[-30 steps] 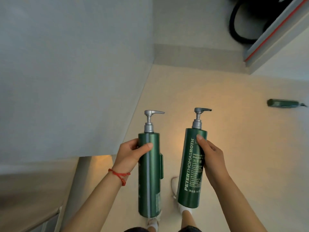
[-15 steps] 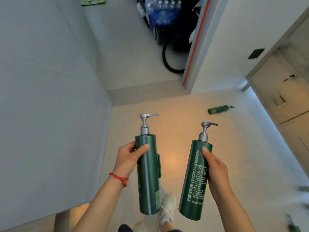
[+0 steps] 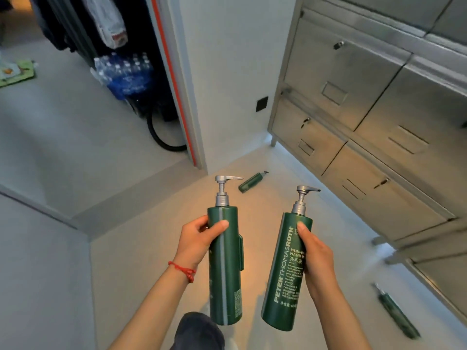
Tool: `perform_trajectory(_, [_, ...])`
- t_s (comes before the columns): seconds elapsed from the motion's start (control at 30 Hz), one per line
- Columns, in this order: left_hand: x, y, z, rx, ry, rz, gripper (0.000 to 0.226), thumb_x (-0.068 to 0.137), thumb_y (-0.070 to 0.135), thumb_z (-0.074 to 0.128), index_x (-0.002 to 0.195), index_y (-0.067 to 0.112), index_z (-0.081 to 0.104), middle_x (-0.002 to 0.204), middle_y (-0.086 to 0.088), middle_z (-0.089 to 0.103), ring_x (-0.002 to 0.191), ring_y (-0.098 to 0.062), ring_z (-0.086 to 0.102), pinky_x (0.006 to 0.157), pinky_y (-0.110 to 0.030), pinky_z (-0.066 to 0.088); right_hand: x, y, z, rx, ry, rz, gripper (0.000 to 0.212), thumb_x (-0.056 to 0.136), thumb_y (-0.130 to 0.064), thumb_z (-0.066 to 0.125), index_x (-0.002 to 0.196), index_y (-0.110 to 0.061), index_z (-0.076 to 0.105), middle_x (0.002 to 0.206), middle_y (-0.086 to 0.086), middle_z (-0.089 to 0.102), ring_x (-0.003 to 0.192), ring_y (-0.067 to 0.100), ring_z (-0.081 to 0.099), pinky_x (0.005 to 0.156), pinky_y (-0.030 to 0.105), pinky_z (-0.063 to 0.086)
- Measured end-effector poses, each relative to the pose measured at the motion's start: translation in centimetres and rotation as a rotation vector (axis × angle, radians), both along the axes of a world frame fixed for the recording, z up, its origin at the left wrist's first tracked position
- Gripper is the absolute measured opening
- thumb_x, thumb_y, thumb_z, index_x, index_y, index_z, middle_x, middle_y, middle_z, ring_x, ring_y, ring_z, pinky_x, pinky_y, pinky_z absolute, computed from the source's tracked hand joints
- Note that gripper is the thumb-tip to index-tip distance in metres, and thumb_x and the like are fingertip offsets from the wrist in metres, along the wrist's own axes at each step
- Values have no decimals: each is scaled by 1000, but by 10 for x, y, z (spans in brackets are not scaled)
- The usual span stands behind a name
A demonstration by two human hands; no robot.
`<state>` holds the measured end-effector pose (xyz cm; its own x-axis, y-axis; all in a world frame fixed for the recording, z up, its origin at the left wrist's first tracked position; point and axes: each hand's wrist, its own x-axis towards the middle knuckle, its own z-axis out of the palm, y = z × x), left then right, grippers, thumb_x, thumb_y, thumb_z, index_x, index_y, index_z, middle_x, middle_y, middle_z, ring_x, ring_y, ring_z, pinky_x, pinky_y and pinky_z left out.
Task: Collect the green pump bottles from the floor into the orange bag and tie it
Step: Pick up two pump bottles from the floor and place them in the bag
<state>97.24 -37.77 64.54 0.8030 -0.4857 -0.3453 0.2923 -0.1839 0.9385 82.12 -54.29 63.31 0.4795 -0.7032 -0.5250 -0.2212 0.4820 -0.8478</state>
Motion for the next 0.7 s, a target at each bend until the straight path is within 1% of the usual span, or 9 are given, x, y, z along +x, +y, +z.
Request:
perform_trajectory(0.07, [6,-35,3,-7,-5,-82,7,77,14,67,81,20,66,75,1,69,63,-4,66,51,-15,50,-8,-22,2,-6,-3,-86,39,58,-50,71,77,-15,68,60,1,70,55,16,65,57,29,51])
perform_trajectory(0.13, [12,-72,6,-10,-9,-165,8,76,15,68,82,20,66,76,1,69,63,-4,66,51,-14,50,-17,-43,4,-15,-5,-182,35,63,-47,71,77,-15,68,61,1,70,55,16,65,58,30,51])
perform_trajectory(0.23, [18,-129,9,-24,-10,-298,14,76,15,68,90,15,66,80,0,69,69,-9,66,54,-16,51,-30,-76,7,-27,-18,-350,32,66,-44,72,77,-15,69,62,2,70,56,16,65,59,31,50])
perform_trajectory(0.33, [18,-186,14,-17,15,-449,15,77,13,68,91,14,66,81,-2,69,73,-14,65,58,-20,52,-43,-102,12,-35,-28,-538,26,73,-40,69,78,-14,67,60,1,69,54,15,64,57,30,49])
perform_trajectory(0.4, [13,-222,16,-6,-9,-572,17,76,14,69,93,12,66,81,-1,69,73,-14,65,55,-17,52,-53,-115,15,-45,-32,-644,27,73,-40,68,77,-14,67,59,0,69,52,14,64,54,28,49])
perform_trajectory(0.47, [6,-254,18,-1,-20,-688,14,76,16,69,90,16,66,83,-1,69,76,-15,65,54,-15,51,-63,-125,18,-48,-23,-737,27,73,-41,68,77,-14,67,60,0,69,54,13,64,56,29,49])
perform_trajectory(0.57, [-12,-295,20,6,-26,-844,9,77,17,68,84,22,65,84,-3,69,78,-18,65,59,-20,52,-83,-132,20,-53,-24,-874,26,72,-40,69,78,-14,68,61,-2,70,56,13,65,59,30,50])
perform_trajectory(0.63, [-32,-317,20,6,-26,-941,8,77,17,68,80,24,66,82,-2,69,77,-18,64,61,-23,53,-100,-131,22,-56,-34,-975,26,72,-39,70,78,-14,69,61,-2,70,56,13,65,56,28,51])
perform_trajectory(0.7, [-55,-334,18,5,-13,-1027,9,76,18,69,80,25,66,83,-1,70,76,-17,64,60,-22,52,-119,-127,25,-57,-33,-1058,29,68,-41,72,76,-14,69,60,-2,70,54,12,64,49,24,51])
